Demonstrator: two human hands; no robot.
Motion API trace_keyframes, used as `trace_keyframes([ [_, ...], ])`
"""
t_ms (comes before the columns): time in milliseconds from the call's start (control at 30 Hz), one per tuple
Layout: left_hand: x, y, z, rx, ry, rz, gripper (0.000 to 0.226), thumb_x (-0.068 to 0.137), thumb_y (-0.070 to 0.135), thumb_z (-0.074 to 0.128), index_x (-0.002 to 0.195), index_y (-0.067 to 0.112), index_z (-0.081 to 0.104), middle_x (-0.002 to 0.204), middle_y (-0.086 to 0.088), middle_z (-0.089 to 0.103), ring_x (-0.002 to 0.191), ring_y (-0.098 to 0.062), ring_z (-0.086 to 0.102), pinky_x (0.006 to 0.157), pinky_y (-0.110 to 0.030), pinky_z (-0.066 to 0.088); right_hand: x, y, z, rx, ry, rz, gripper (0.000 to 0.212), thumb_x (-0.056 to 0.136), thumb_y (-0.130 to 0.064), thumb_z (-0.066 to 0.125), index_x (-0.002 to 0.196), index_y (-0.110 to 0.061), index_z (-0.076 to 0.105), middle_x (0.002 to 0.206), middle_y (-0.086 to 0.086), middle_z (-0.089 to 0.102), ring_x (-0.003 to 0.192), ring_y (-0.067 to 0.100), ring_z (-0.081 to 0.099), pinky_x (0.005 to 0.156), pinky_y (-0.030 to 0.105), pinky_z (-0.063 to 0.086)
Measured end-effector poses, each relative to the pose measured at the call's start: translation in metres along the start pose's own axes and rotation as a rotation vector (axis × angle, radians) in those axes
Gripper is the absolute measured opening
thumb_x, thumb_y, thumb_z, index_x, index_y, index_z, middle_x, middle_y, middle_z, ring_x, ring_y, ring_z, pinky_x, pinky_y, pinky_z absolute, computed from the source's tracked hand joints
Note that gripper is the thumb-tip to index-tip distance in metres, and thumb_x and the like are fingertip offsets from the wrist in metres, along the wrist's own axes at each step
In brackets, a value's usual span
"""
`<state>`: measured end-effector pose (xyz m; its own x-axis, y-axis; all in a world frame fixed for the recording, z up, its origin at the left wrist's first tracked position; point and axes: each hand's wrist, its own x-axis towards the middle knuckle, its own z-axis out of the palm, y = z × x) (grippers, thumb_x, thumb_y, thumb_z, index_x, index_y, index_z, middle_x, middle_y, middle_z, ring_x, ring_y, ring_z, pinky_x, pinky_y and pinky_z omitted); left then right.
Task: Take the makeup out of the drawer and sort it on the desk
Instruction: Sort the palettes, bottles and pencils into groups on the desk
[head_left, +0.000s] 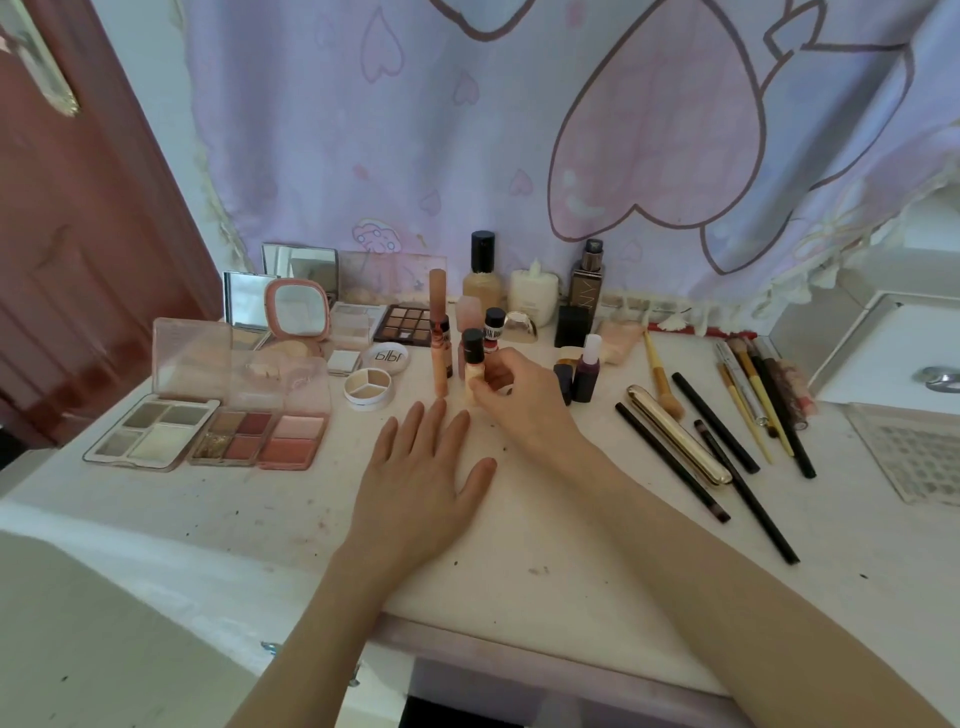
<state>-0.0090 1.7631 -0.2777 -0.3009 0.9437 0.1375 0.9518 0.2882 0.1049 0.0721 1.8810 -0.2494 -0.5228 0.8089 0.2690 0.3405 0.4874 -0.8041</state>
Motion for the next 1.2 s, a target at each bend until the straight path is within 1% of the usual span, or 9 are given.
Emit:
trace_keyframes([
  [100,0.001,0.000,0.001,-0.005,0.007,-0.006,0.088,0.070,0.062,-0.015,0.147,0.029,0.009,0.157,0.003,0.002,0.144,-0.015,-0.002,0.115,-0.033,-0.004,0.001,0.003,0.002,-0.012,-0.008,-0.010,0.022,0.091,-0.023,0.057,0.108,-0.008,0.060,0.091,-0.005,0.059,0.086,0.007,0.054,0.082,0.018,0.044],
  [500,0.001,0.000,0.000,-0.012,-0.006,-0.022,0.089,0.068,0.063,-0.015,0.147,0.030,0.010,0.157,0.004,0.004,0.144,-0.014,-0.002,0.115,-0.033,-0.004,-0.001,0.007,0.002,-0.012,-0.032,0.022,0.021,0.089,-0.013,0.059,0.109,-0.009,0.060,0.102,0.001,0.065,0.089,0.006,0.054,0.084,0.017,0.043],
  [667,0.001,0.001,-0.003,-0.021,-0.035,-0.013,0.090,0.068,0.063,-0.014,0.147,0.028,0.013,0.157,0.003,0.005,0.144,-0.014,-0.001,0.115,-0.033,-0.003,-0.022,0.013,-0.014,0.053,-0.045,0.062,0.018,0.090,-0.012,0.057,0.108,-0.008,0.061,0.108,0.002,0.064,0.095,0.007,0.058,0.079,0.004,0.042],
  [767,-0.006,0.005,-0.008,-0.058,0.006,-0.013,0.088,0.071,0.058,-0.007,0.142,0.022,0.029,0.154,-0.001,0.021,0.142,-0.019,0.013,0.115,-0.037,0.006,-0.044,0.016,-0.036,0.046,-0.078,0.064,0.020,0.091,-0.013,0.056,0.111,-0.011,0.061,0.108,-0.002,0.063,0.095,0.003,0.056,0.078,0.002,0.042],
  [867,-0.013,0.014,-0.004,-0.127,0.122,0.081,0.063,0.082,0.045,0.018,0.120,0.014,0.057,0.129,-0.010,0.053,0.124,-0.029,0.046,0.104,-0.046,0.032,-0.066,0.019,-0.068,0.045,-0.043,0.052,0.017,0.091,-0.012,0.057,0.107,-0.011,0.064,0.096,-0.011,0.061,0.089,0.002,0.058,0.077,0.004,0.044],
  [967,-0.012,0.032,0.001,-0.194,0.152,0.228,0.043,0.086,0.034,0.032,0.109,0.015,0.062,0.116,-0.007,0.060,0.110,-0.027,0.056,0.095,-0.046,0.043,-0.078,0.025,-0.104,-0.016,0.032,0.050,0.014,0.091,-0.014,0.057,0.103,-0.014,0.065,0.091,-0.013,0.061,0.086,0.002,0.059,0.078,0.011,0.048],
  [1033,-0.010,0.049,0.002,-0.220,0.111,0.331,0.043,0.088,0.035,0.030,0.114,0.018,0.060,0.122,-0.004,0.057,0.115,-0.024,0.054,0.100,-0.044,0.041,-0.079,0.034,-0.130,-0.110,0.107,0.074,0.014,0.091,-0.015,0.057,0.102,-0.015,0.065,0.093,-0.011,0.062,0.084,0.000,0.057,0.078,0.009,0.046],
  [1133,0.000,0.075,0.002,-0.210,0.007,0.403,0.060,0.086,0.045,0.013,0.132,0.026,0.046,0.142,0.004,0.041,0.134,-0.016,0.033,0.113,-0.037,0.017,-0.072,0.051,-0.163,-0.252,0.233,0.146,0.013,0.090,-0.016,0.057,0.100,-0.013,0.066,0.087,-0.011,0.061,0.080,0.004,0.055,0.092,0.025,0.045],
  [1200,0.011,0.087,0.002,-0.191,-0.034,0.394,0.060,0.087,0.047,0.009,0.138,0.030,0.035,0.148,0.008,0.029,0.138,-0.012,0.021,0.115,-0.033,0.007,-0.063,0.064,-0.181,-0.383,0.274,0.216,0.018,0.091,-0.018,0.057,0.104,-0.011,0.066,0.095,-0.002,0.064,0.086,0.012,0.056,0.090,0.024,0.041],
])
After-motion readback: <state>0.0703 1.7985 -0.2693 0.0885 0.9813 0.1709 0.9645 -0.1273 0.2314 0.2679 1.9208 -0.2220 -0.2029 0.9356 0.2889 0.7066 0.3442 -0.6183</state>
